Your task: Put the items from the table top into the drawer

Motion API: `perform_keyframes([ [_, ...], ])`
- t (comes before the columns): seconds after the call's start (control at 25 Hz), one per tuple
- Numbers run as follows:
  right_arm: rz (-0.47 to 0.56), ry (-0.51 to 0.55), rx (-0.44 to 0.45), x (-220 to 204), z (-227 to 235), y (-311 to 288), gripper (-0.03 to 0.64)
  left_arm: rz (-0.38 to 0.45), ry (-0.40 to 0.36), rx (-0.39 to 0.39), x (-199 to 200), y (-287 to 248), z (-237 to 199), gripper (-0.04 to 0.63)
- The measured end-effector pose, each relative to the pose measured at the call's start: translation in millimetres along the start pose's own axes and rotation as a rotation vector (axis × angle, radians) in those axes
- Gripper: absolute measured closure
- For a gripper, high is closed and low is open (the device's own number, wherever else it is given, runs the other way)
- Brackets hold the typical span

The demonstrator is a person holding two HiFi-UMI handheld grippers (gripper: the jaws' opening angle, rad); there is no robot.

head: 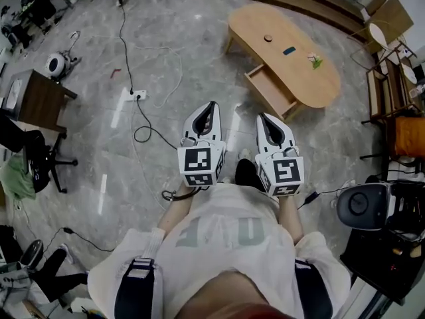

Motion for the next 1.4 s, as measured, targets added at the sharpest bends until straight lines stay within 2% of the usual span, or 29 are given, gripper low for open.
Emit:
perform_keyframes([
  [0.2, 0.021, 0.005, -0.023, 0, 42, -31, 0.612, 0.007, -0.008, -0.014, 0, -44, 9, 0.591],
  [0.44, 0.022, 0.014, -0.013, -2, 116, -101, 0.612, -0.003, -0.042, -0.006, 2, -134, 16, 0.591],
  [0.72, 0.009, -0.004, 0.029, 32, 231, -202, 0.612, 0.017, -0.02, 0.044, 46, -279, 22, 0.591],
  [0.92, 0.016, 0.005, 0.079, 57, 296, -259, 0.612, 0.041, 0.012, 0.089, 77, -368, 23, 0.591],
  [1.12, 0.051, 0.041, 0.066, 74, 329, -296, 0.612, 0.04, -0.01, 0.089, 97, -414, 23, 0.591],
  [1.4, 0.122, 0.011, 0.028, 93, 355, -318, 0.612, 0.048, -0.032, 0.058, 113, -451, 30, 0.591],
])
Point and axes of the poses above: the fingertips, and each gripper's own axes: y backward along the fingers, z to its right, x out of its top, the point moved 8 cm from there along y, backward along the fingers, and after that the axes turned 5 degrees about x, right-handed, at the moved point
